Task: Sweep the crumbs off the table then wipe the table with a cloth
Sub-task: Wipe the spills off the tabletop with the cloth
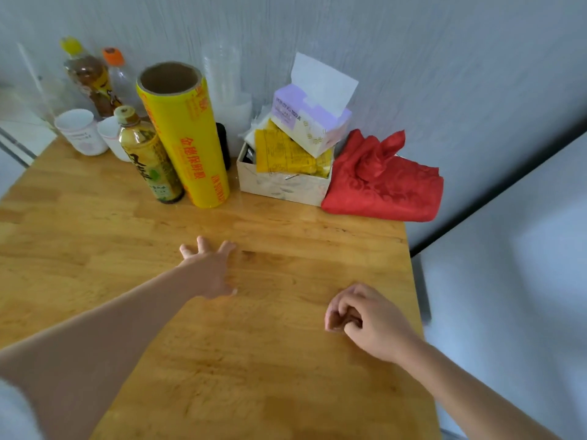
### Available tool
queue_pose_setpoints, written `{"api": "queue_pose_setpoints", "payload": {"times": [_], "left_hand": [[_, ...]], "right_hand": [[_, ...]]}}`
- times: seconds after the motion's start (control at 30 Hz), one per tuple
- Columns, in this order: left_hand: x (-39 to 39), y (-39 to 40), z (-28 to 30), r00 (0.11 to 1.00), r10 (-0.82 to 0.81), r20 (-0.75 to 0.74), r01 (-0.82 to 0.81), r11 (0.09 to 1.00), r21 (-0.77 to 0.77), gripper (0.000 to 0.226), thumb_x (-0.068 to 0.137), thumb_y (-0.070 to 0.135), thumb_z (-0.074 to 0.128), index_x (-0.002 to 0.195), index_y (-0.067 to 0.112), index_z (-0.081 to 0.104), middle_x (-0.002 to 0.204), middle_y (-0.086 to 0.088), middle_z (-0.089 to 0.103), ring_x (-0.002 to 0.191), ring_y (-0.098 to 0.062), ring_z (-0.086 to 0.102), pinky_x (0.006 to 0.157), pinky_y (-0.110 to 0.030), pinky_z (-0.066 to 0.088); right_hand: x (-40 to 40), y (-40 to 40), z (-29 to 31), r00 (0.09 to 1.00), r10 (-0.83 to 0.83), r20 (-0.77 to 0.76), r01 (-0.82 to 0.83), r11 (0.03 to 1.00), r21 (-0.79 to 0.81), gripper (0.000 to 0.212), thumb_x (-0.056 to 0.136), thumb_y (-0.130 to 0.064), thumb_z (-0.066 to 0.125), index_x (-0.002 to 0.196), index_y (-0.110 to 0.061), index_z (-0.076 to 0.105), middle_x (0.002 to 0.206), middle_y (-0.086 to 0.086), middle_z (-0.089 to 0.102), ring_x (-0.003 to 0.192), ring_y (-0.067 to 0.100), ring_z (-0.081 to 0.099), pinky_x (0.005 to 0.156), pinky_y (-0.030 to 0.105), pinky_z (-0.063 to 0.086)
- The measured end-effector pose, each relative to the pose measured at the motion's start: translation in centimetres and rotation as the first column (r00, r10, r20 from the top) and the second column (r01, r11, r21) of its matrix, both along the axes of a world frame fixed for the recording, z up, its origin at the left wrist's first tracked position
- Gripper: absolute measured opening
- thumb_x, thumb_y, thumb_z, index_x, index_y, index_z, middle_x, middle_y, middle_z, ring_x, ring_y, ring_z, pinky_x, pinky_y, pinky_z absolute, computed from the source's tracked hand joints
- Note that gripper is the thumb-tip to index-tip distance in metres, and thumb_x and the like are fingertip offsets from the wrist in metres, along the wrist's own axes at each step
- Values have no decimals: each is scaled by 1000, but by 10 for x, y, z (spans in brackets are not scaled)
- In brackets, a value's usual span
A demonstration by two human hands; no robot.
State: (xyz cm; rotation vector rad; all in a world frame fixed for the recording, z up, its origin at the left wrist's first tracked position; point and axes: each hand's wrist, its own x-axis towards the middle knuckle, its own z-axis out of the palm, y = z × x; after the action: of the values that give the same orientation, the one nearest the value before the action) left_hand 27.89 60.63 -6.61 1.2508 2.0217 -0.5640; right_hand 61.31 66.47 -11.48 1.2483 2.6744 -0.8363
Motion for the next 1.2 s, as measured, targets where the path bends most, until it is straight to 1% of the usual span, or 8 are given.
{"api": "queue_pose_setpoints", "payload": {"times": [0.23, 0.4, 0.53, 0.63, 0.77, 0.97, 1.1, 1.2], "left_hand": [[-9, -1, -14, 1000, 11, -24, -10, 999, 44, 102, 88, 58, 65, 157, 42, -10, 162, -20, -15, 146, -55, 3, 114, -57, 33], [-9, -5, -9, 998, -17, -63, 19, 999, 32, 100, 89, 65, 59, 156, 43, -12, 162, -21, -13, 146, -56, 6, 115, -55, 30], [16, -9, 7, 988, -22, -151, 28, 999, 39, 91, 95, 57, 56, 158, 42, -8, 164, -17, -6, 147, -51, 15, 111, -53, 38], [61, -9, 16, 996, -45, -73, 50, 996, 68, 92, 95, 49, 62, 160, 36, -1, 165, -19, -2, 149, -47, 16, 115, -54, 34], [88, -12, 10, 1000, -4, 13, 3, 996, 92, 107, 85, 60, 69, 160, 35, -3, 163, -25, -15, 150, -48, 1, 122, -59, 11], [84, -8, 3, 999, 28, 24, -30, 995, 94, 110, 83, 62, 69, 160, 35, -4, 164, -24, -11, 151, -47, 2, 121, -60, 14], [82, -10, 3, 999, 32, 28, -35, 994, 107, 109, 82, 62, 69, 159, 37, -4, 164, -24, -11, 149, -51, -1, 121, -60, 13], [85, -10, 3, 997, 68, 37, -71, 993, 95, 108, 83, 62, 69, 158, 41, -5, 164, -21, -15, 148, -54, -4, 120, -60, 17]], "right_hand": [[17, 143, 2, 899, -437, -28, 438, 894, 98, 17, 95, -17, 56, 107, -29, 56, 116, 11, 58, 102, 32, 63, 91, 40, 53], [43, 79, -10, 931, -361, -49, 364, 927, 88, 25, 95, -13, 56, 112, -30, 59, 108, -14, 45, 103, 24, 58, 88, 32, 48], [79, 8, -6, 937, -343, 70, 342, 939, 34, 22, 99, -19, 55, 116, -33, 56, 130, 1, 47, 110, 24, 58, 91, 35, 51], [88, -16, -1, 938, -336, 90, 338, 941, -12, 22, 100, -18, 54, 118, -31, 55, 137, 4, 44, 105, 25, 62, 93, 38, 54], [87, -19, 4, 938, -338, 78, 341, 939, -44, 23, 100, -13, 54, 108, -35, 54, 135, 0, 43, 92, 23, 64, 82, 35, 58], [91, -11, 3, 953, -297, 62, 303, 947, -105, 22, 98, -9, 56, 111, -27, 58, 138, 1, 49, 99, 31, 68, 80, 42, 61], [93, 2, 0, 959, -275, 64, 282, 946, -161, 21, 98, -12, 57, 105, -32, 58, 130, 0, 49, 69, 17, 73, 62, 32, 62], [90, 25, -3, 974, -219, 58, 225, 965, -132, 23, 99, -15, 59, 104, -37, 55, 127, 0, 46, 66, 13, 70, 58, 24, 59]]}}
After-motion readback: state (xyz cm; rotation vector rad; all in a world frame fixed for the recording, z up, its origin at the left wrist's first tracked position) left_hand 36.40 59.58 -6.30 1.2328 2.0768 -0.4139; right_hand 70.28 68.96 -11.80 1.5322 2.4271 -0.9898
